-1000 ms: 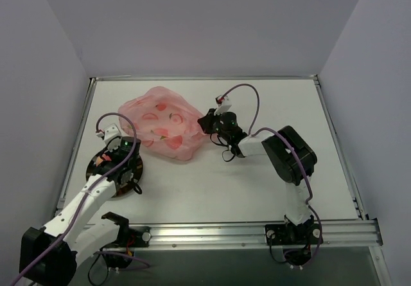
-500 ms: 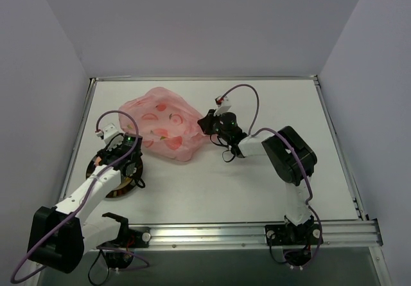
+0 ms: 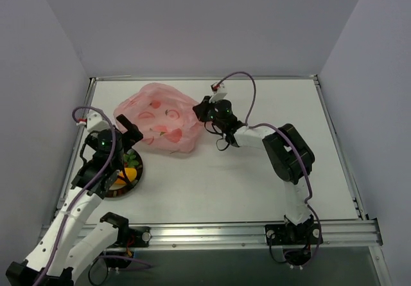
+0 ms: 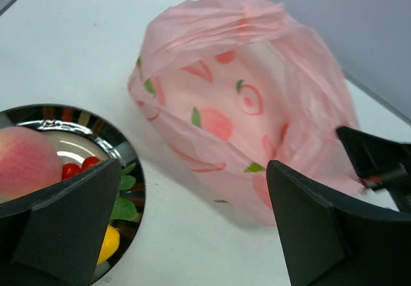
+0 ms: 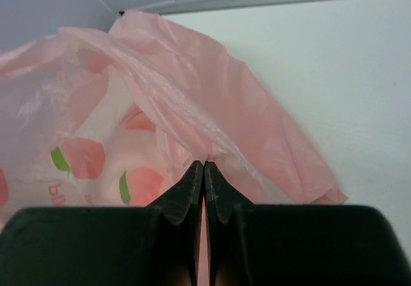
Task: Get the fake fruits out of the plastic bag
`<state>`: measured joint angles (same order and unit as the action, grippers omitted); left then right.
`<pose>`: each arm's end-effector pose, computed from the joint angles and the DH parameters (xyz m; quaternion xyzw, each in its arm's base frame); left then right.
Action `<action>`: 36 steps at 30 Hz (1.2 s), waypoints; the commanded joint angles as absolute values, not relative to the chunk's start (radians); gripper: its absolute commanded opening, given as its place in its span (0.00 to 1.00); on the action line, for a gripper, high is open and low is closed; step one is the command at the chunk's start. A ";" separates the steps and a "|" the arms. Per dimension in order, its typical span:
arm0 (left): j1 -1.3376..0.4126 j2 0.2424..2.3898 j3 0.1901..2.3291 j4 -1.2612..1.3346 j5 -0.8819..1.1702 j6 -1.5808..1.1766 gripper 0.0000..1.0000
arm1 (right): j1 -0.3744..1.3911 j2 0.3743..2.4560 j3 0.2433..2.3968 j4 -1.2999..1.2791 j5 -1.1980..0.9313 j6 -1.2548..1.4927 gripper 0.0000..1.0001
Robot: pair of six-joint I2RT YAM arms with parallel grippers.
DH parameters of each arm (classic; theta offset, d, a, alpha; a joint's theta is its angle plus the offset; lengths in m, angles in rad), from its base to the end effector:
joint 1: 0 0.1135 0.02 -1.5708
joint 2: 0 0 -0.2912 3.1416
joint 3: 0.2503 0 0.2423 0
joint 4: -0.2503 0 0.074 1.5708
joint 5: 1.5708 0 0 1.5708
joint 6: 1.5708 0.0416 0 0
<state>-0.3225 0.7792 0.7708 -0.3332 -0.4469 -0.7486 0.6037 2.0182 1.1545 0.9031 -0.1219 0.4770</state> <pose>0.1509 -0.0315 0.3388 -0.2933 0.7517 -0.1313 0.5760 0.3753 0.2649 0.2411 -0.0876 0.6876 0.4064 0.5953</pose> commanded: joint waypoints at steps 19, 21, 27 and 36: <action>-0.324 0.584 0.963 -0.577 -0.290 -0.416 0.94 | 0.709 2.605 2.278 0.591 0.150 0.557 0.96; -0.324 0.594 0.959 -0.565 -0.262 -0.413 0.94 | 0.689 2.464 2.098 0.667 0.082 0.548 1.00; -0.322 0.618 1.020 -0.546 -0.230 -0.400 0.94 | 0.669 2.022 1.700 0.759 -0.038 0.461 1.00; -0.321 0.604 1.031 -0.529 -0.219 -0.402 0.94 | 0.663 1.398 1.082 0.602 0.089 0.356 1.00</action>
